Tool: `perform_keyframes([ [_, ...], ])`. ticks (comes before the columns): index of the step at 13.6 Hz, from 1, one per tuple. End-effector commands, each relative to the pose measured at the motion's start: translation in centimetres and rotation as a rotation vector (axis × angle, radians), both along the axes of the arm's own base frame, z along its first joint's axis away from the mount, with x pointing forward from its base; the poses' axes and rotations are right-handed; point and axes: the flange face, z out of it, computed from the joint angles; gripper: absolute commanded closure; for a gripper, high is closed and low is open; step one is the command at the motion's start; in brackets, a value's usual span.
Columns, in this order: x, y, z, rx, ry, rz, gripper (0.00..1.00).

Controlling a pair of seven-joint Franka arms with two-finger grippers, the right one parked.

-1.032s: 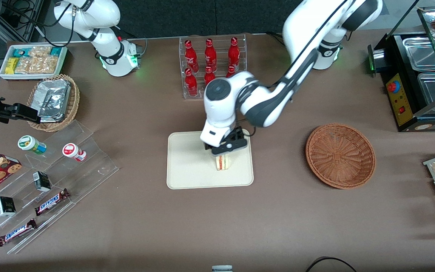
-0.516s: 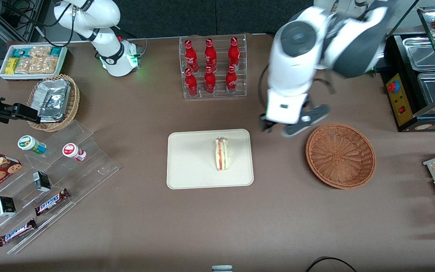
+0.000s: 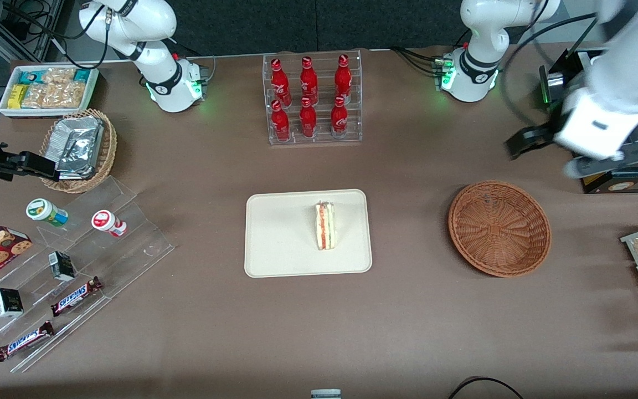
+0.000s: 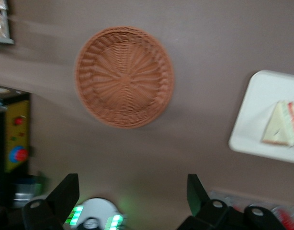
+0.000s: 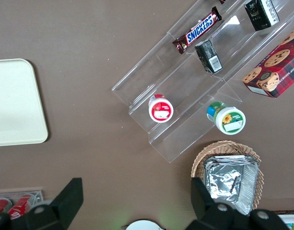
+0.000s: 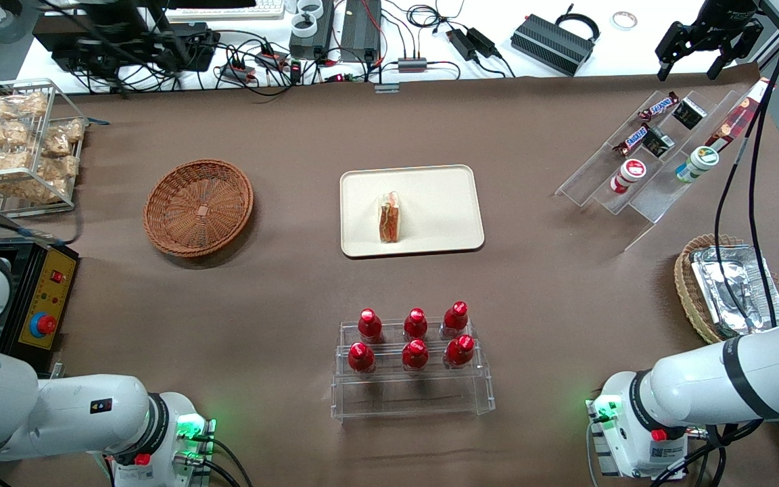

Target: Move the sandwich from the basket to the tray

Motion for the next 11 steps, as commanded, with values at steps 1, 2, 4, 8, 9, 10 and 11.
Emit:
perform_keyframes([
  [1, -2.3, 4.3, 0.9, -0.043, 0.027, -0.084, 0.01],
  [2, -3.2, 6.4, 1.2, -0.049, 0.025, -0.091, 0.01],
  [4, -4.4, 8.7, 1.1, -0.051, 0.022, -0.088, 0.01],
  [8, -4.2, 6.9, 0.2, -0.021, 0.009, -0.127, 0.01],
  [9, -3.8, 6.6, 0.1, -0.022, 0.005, -0.130, 0.01],
  [10, -3.3, 6.4, 0.6, -0.027, -0.005, -0.129, 0.01],
  [11, -2.9, 6.0, 0.5, -0.027, -0.003, -0.134, 0.01],
])
